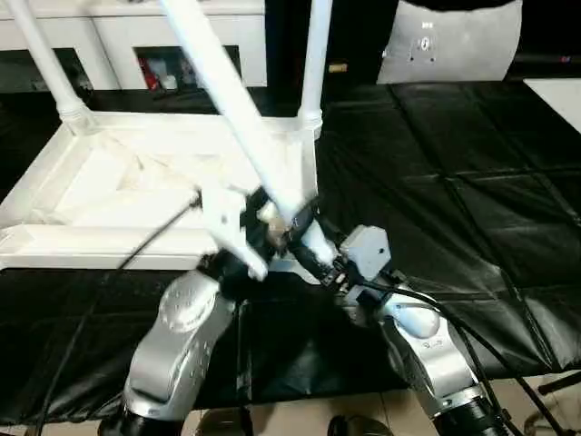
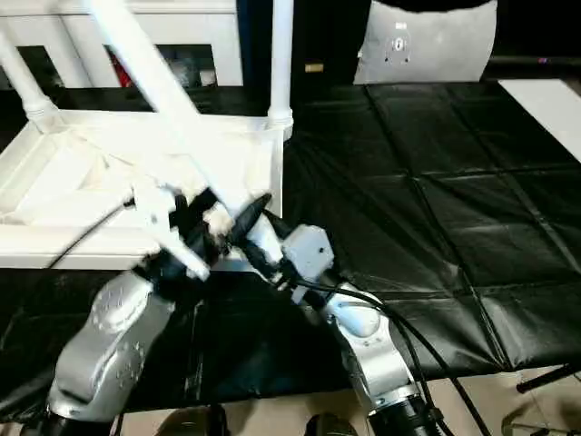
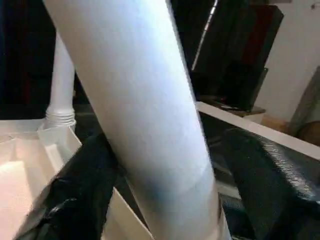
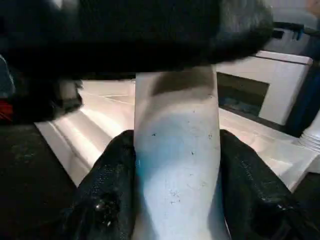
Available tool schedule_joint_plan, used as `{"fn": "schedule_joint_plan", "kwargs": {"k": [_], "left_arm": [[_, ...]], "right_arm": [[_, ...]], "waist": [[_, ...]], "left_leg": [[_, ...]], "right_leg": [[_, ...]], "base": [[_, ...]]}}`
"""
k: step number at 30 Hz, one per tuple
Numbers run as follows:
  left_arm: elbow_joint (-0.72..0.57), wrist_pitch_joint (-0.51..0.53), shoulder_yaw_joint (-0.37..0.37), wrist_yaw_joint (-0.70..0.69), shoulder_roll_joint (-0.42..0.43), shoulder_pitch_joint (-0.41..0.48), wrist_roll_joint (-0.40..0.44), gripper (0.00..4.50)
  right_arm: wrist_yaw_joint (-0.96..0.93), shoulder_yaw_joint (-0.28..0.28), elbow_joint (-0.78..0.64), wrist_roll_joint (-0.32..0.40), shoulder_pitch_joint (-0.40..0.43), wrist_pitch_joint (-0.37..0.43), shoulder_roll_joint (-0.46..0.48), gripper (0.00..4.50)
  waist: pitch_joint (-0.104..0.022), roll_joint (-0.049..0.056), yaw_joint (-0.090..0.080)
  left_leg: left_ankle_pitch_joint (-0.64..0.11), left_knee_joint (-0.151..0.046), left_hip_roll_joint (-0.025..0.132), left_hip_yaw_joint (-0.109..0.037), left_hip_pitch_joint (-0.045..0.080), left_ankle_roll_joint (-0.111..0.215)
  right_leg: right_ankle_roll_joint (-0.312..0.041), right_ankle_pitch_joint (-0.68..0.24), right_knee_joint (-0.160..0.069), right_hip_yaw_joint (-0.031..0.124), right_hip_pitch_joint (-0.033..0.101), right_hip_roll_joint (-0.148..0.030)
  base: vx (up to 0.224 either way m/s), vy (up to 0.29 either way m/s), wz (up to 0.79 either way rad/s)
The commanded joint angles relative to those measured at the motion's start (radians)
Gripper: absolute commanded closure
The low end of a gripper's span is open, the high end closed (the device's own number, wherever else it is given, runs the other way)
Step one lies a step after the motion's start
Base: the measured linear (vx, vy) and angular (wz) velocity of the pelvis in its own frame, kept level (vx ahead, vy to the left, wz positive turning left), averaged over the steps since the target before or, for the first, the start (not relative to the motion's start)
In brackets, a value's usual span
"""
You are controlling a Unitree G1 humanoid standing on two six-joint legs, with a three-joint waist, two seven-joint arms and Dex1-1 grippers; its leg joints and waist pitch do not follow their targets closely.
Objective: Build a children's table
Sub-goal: Pick table leg
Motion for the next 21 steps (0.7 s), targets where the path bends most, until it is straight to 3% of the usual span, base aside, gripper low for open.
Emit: {"fn": "schedule_joint_plan", "kwargs": {"k": [1, 9, 21], "left_arm": [[0.017, -0.014, 0.000, -0.020, -0.013, 0.007, -0.003, 1.34], [0.033, -0.022, 0.016, -0.041, -0.034, 0.013, -0.035, 1.99], [0.036, -0.025, 0.035, -0.061, -0.051, 0.020, -0.062, 2.40]], "right_arm": [[0.015, 0.002, 0.004, 0.003, 0.006, -0.022, 0.000, 2.58], [0.020, 0.003, 0.029, -0.005, -0.002, -0.050, 0.003, 2.58], [0.021, 0.001, 0.050, -0.011, -0.009, -0.069, 0.008, 2.58]], "waist": [[-0.083, 0.006, -0.005], [-0.090, 0.002, -0.016], [-0.096, 0.004, -0.016]], "left_leg": [[-0.347, -0.077, 0.049, -0.030, 0.028, -0.016], [-0.344, -0.074, 0.046, -0.029, 0.023, -0.004], [-0.347, -0.074, 0.047, -0.029, 0.025, -0.001]], "right_leg": [[-0.140, -0.308, -0.094, 0.047, 0.034, -0.069], [-0.142, -0.310, -0.096, 0.047, 0.036, -0.069], [-0.146, -0.303, -0.096, 0.046, 0.035, -0.068]], "base": [[0.000, 0.000, 0.00], [0.000, 0.000, 0.00], [0.000, 0.000, 0.00]]}}
